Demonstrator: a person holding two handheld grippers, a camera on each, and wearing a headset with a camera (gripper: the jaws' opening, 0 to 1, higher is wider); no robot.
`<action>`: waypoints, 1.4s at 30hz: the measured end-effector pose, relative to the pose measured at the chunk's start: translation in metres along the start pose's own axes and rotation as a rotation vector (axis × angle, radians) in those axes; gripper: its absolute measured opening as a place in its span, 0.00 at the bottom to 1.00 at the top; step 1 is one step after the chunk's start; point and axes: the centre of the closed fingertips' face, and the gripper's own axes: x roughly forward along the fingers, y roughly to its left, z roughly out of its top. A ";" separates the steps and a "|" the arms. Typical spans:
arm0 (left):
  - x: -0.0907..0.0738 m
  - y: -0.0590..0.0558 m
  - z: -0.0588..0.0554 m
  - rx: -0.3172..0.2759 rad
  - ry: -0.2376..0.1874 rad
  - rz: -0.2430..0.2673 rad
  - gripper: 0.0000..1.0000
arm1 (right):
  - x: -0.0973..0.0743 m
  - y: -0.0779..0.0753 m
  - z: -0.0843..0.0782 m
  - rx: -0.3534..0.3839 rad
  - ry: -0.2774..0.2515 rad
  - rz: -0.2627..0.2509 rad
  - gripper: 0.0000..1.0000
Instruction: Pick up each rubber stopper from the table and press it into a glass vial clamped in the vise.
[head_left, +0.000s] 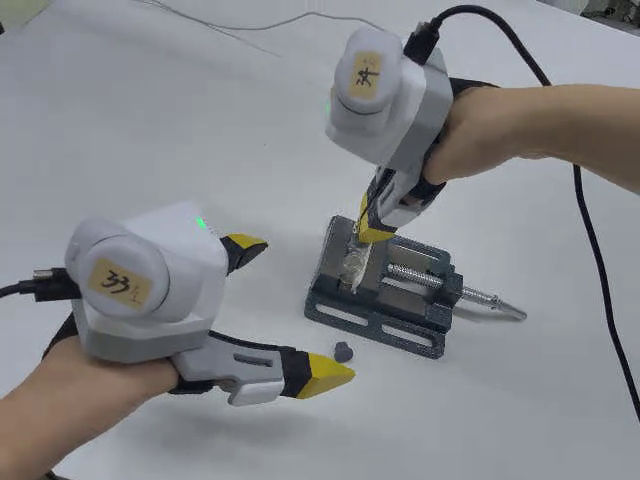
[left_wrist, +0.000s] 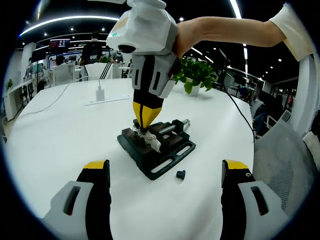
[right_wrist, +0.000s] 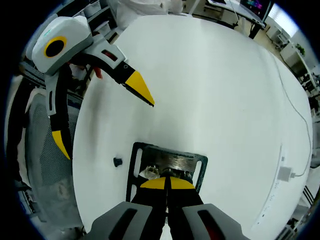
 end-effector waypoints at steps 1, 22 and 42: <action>-0.001 0.000 0.002 0.004 -0.003 0.002 0.91 | 0.000 0.002 0.000 0.025 -0.012 0.014 0.00; -0.013 -0.006 0.025 0.048 -0.018 0.027 0.91 | -0.006 -0.003 -0.004 0.071 -0.114 -0.048 0.00; -0.027 -0.012 0.024 0.083 -0.005 0.053 0.91 | -0.009 -0.009 -0.004 0.097 -0.267 -0.178 0.09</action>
